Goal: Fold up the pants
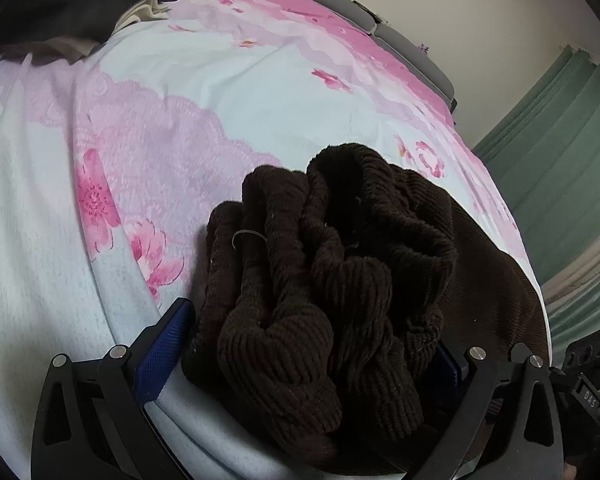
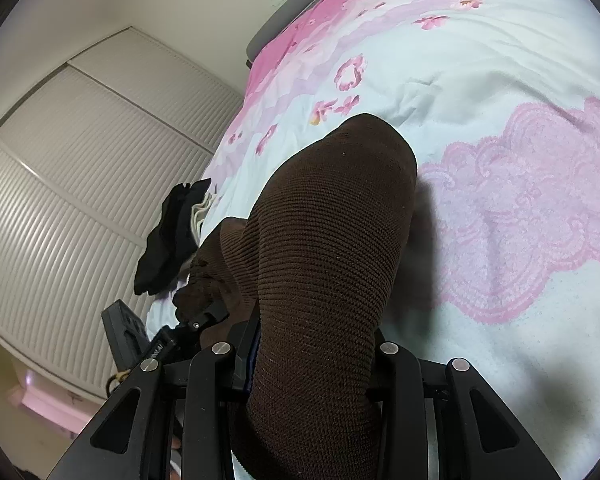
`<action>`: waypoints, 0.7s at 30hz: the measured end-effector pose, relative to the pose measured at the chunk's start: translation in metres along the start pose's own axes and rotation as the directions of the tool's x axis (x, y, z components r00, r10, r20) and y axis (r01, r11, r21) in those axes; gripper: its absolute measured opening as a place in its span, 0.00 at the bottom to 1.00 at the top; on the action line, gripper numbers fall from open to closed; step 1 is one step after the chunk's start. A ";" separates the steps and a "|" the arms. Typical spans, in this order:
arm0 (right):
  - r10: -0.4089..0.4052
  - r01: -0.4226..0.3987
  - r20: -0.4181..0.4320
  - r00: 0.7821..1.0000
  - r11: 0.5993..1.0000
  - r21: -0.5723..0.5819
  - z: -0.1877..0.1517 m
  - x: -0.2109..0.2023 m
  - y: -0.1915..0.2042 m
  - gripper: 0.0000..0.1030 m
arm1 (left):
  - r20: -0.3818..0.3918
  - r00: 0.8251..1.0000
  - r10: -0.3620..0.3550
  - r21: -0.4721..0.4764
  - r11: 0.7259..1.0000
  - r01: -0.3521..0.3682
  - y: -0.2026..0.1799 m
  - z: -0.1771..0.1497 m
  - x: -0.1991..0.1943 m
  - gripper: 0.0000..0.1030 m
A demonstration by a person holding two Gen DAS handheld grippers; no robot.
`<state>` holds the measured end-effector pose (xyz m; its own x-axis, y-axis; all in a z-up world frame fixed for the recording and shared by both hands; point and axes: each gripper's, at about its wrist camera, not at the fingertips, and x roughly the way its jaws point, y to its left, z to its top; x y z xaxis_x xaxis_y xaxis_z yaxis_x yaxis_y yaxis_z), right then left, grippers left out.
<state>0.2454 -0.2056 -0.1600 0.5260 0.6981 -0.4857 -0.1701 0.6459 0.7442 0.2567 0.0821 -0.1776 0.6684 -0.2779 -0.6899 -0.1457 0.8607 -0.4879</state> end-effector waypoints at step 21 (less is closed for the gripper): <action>0.096 -0.078 0.099 0.990 0.981 -0.177 0.031 -0.040 0.096 0.34 | 0.134 0.984 -0.121 0.052 0.992 0.115 -0.035 0.039 -0.086 0.51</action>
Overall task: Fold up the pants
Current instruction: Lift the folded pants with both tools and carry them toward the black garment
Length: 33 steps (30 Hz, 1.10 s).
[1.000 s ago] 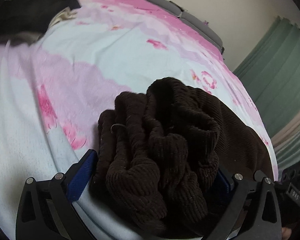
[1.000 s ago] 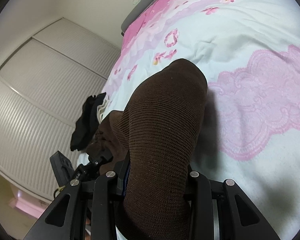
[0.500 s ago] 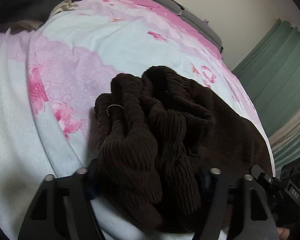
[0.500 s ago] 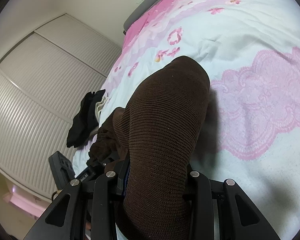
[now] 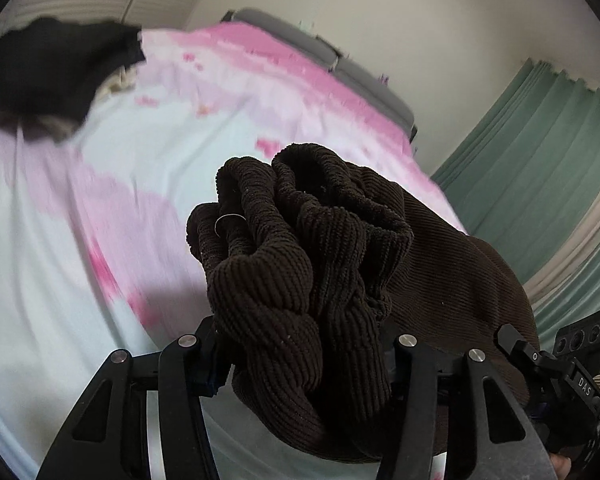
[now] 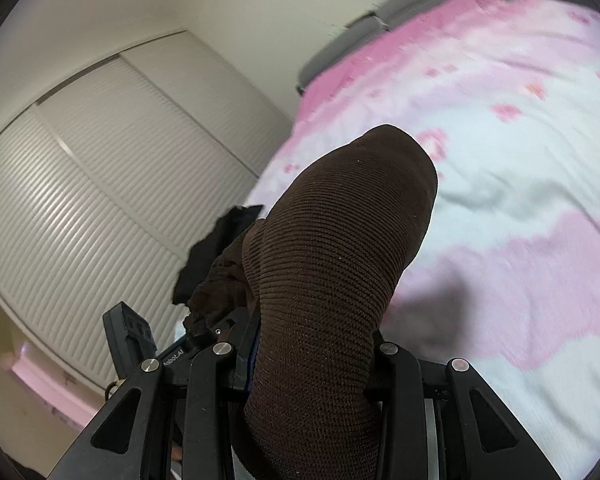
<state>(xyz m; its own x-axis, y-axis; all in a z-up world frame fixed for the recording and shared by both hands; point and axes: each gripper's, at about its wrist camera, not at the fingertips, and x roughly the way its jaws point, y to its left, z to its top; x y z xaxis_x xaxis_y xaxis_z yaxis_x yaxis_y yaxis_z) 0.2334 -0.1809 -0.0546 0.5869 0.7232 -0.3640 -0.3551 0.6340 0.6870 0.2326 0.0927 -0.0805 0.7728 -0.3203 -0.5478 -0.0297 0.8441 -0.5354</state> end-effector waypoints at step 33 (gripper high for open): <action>0.225 -0.242 -0.209 0.952 0.968 -0.060 0.050 0.530 0.185 0.39 | 0.296 0.904 0.309 -0.276 0.934 -0.229 0.397 0.299 -0.029 0.60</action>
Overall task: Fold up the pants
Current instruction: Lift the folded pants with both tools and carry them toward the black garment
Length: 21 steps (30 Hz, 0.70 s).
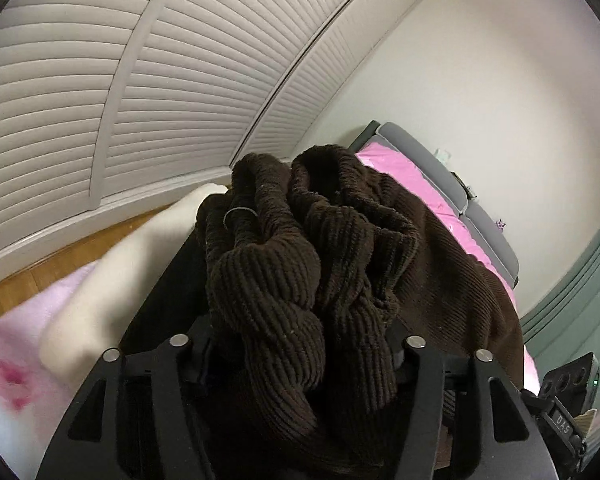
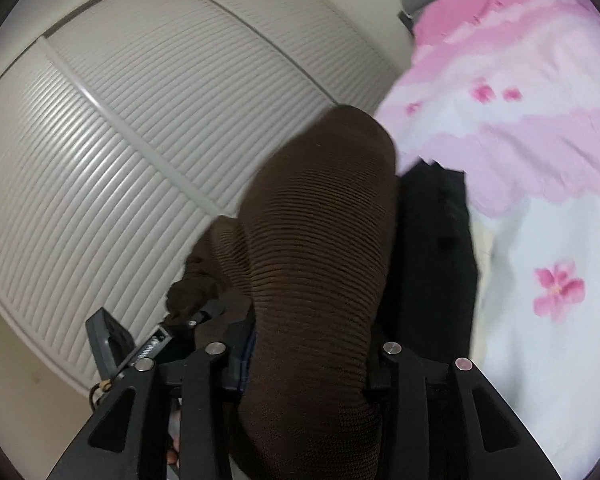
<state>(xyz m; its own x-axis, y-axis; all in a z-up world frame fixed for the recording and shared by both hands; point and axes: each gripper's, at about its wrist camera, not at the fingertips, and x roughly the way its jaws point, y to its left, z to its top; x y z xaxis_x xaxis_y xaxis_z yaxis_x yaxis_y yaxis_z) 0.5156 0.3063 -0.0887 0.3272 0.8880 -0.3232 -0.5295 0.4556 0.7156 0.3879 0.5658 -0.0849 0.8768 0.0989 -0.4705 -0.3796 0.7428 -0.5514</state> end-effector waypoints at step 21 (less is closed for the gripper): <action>-0.265 0.322 0.222 0.938 0.904 -0.282 0.031 -0.082 0.087 0.79 | 0.195 0.975 0.103 0.221 0.964 -0.146 -0.071 0.014 -0.097 0.99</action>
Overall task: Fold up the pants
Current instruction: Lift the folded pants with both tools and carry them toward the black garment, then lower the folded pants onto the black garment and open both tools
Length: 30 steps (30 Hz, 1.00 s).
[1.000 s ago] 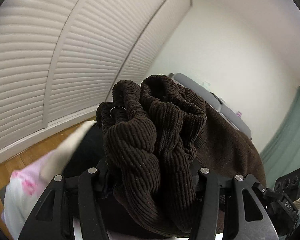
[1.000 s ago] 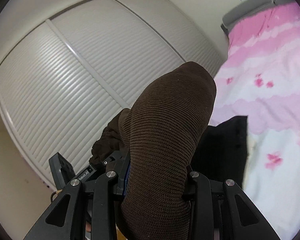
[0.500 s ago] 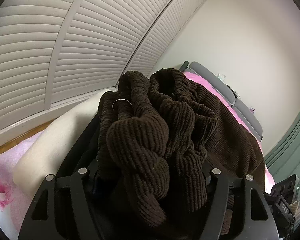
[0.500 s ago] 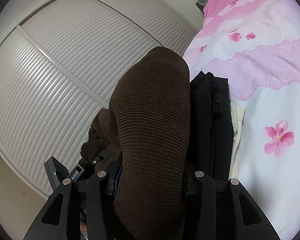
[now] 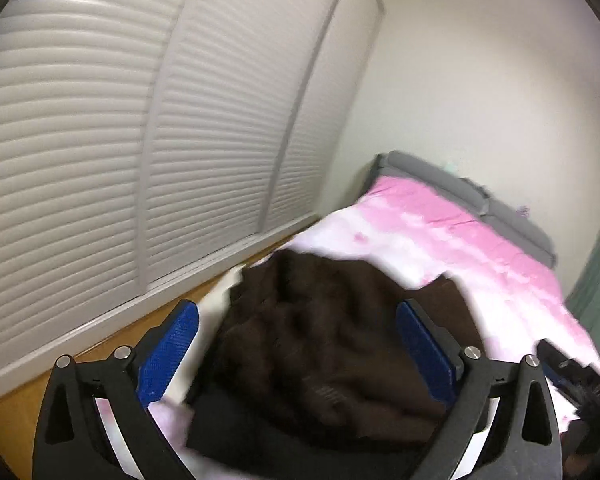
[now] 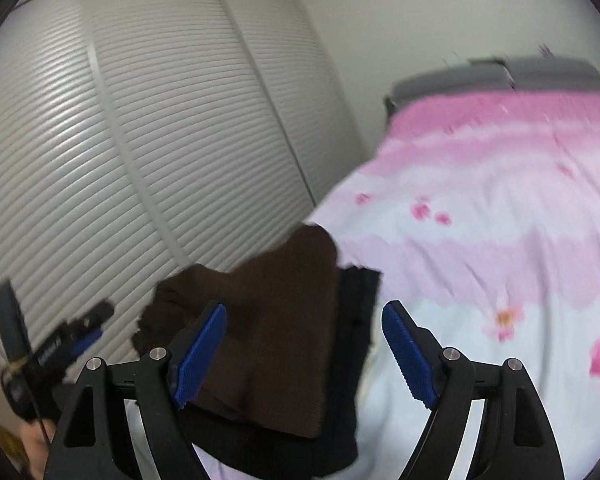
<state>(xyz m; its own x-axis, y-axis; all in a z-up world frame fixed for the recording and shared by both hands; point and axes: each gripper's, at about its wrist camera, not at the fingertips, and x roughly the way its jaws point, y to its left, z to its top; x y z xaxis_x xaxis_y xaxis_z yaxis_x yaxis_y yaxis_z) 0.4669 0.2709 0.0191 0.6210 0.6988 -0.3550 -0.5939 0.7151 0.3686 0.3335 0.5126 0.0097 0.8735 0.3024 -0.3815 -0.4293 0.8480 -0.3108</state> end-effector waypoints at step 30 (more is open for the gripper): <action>-0.134 0.125 -0.113 0.984 0.988 -0.088 -0.012 0.032 0.009 0.74 | -0.088 0.989 0.117 0.230 0.969 -0.094 -0.060 -0.020 0.030 0.98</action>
<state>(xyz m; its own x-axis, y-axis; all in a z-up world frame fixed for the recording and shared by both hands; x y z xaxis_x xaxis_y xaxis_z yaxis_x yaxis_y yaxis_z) 0.4752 0.2996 0.0008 0.6331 0.5941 -0.4962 -0.5545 0.7954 0.2448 0.3806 0.4622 -0.0003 0.7936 0.3602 -0.4904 -0.4452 0.8931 -0.0644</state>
